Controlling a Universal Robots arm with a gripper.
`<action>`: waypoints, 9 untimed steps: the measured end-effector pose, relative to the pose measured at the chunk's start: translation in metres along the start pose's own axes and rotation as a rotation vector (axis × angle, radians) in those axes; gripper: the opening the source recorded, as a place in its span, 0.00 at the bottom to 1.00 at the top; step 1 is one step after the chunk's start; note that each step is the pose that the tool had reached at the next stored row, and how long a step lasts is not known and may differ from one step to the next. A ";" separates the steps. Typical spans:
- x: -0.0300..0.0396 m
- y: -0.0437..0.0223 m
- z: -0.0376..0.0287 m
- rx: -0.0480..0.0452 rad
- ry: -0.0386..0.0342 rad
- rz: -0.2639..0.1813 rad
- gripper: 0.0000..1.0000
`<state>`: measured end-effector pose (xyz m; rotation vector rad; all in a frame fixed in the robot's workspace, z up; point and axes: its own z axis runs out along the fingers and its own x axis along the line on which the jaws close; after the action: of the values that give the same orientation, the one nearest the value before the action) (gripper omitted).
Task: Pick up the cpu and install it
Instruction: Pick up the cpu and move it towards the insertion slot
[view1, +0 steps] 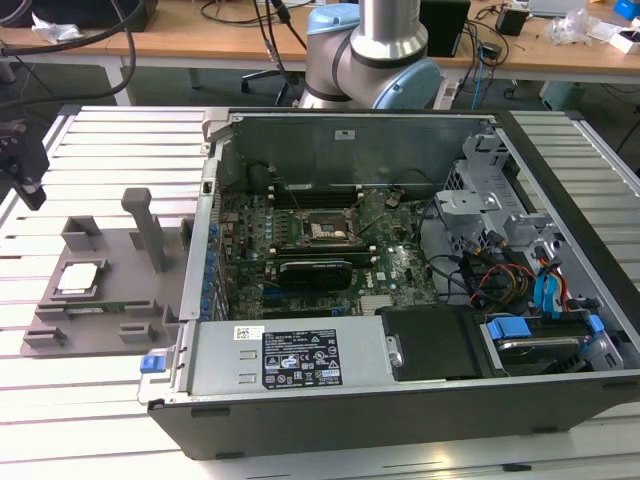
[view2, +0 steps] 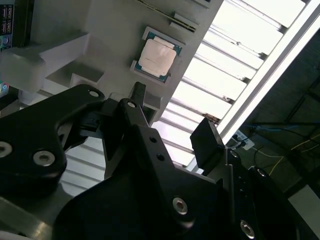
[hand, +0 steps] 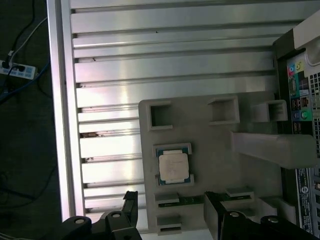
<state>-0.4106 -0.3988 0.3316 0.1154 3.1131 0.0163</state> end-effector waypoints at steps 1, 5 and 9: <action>0.0000 0.0000 0.0007 0.0055 -0.0005 -0.001 0.64; -0.0005 -0.0001 0.0026 0.0323 -0.0025 -0.011 0.64; -0.0004 0.0000 0.0037 0.0388 -0.0027 -0.013 0.64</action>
<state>-0.4100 -0.3988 0.3279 0.0960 3.1122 -0.0445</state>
